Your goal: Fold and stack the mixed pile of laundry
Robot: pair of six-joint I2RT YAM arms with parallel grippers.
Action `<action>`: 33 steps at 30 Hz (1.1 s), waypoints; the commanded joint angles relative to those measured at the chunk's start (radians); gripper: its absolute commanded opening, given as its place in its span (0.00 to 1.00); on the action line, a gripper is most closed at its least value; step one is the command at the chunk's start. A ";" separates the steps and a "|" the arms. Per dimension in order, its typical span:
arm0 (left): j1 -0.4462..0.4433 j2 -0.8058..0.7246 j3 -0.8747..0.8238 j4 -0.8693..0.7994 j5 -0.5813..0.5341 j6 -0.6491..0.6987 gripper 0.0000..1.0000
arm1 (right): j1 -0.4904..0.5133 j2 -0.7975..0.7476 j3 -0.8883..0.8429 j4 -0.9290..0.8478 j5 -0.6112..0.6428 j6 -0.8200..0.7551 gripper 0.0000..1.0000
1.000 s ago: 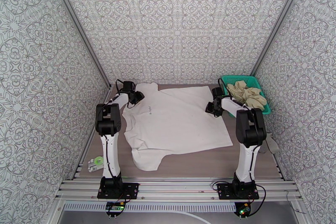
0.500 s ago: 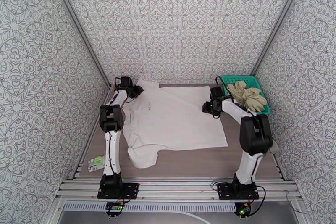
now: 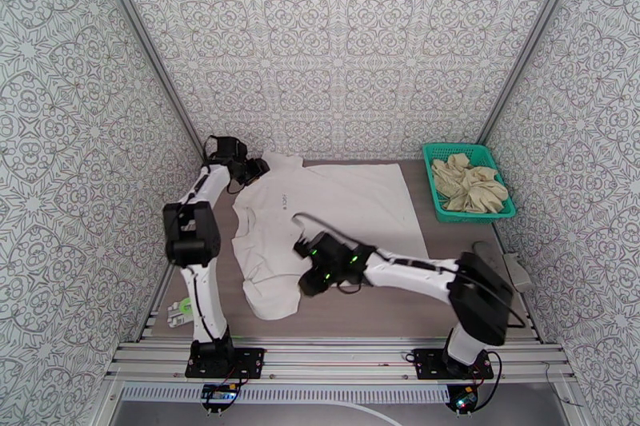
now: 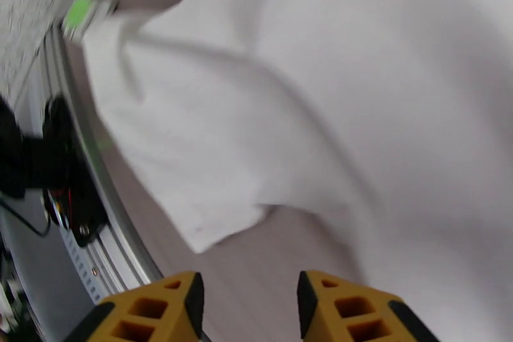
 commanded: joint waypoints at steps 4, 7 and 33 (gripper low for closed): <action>-0.013 -0.173 -0.439 0.217 0.042 -0.033 0.51 | 0.118 0.117 0.058 0.065 0.043 -0.206 0.44; -0.015 -0.173 -0.523 0.249 0.047 -0.045 0.51 | 0.128 0.166 0.069 0.071 0.042 -0.267 0.44; 0.001 0.014 -0.462 0.242 0.047 -0.063 0.47 | 0.138 0.013 0.012 0.005 0.066 -0.412 0.00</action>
